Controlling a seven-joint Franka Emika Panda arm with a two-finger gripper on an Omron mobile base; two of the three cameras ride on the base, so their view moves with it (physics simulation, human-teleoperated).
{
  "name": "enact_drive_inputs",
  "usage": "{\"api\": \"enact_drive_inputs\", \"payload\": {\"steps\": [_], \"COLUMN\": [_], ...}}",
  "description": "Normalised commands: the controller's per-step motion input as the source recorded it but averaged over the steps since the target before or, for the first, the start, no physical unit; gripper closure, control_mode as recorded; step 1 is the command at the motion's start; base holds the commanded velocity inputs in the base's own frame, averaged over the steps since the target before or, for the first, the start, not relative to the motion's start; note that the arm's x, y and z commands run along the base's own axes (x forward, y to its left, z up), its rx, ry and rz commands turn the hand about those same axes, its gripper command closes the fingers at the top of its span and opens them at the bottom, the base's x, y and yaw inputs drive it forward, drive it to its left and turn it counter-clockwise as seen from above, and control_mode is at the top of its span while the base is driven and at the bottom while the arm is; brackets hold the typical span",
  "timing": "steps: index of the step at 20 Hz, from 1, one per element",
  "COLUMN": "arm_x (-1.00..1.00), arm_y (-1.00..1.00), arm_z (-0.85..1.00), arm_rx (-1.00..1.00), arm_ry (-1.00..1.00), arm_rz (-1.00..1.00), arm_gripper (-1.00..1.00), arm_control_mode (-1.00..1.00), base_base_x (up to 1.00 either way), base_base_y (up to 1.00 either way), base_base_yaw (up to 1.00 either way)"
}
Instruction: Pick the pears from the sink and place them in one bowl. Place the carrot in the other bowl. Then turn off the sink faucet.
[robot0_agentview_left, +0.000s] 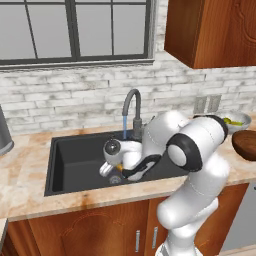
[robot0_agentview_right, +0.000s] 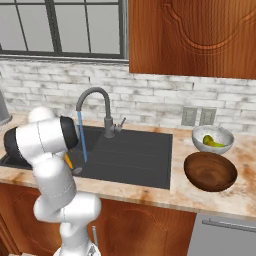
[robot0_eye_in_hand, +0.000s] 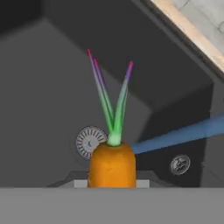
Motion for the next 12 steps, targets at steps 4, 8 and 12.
{"api": "enact_drive_inputs", "payload": {"steps": [4, 8, 12], "arm_x": [-0.47, -0.39, -0.19], "arm_y": [-0.54, -0.62, -0.66], "arm_z": [1.00, 1.00, 1.00], "arm_rx": [0.00, 0.03, 0.11], "arm_ry": [-0.35, -0.31, -0.24], "arm_rz": [-0.01, -0.02, -0.04], "arm_gripper": [1.00, 1.00, 1.00], "arm_control_mode": [-1.00, -1.00, -1.00], "base_base_x": [0.00, 0.00, 0.00], "base_base_y": [0.00, 0.00, 0.00], "base_base_yaw": [0.00, 0.00, 0.00]}}
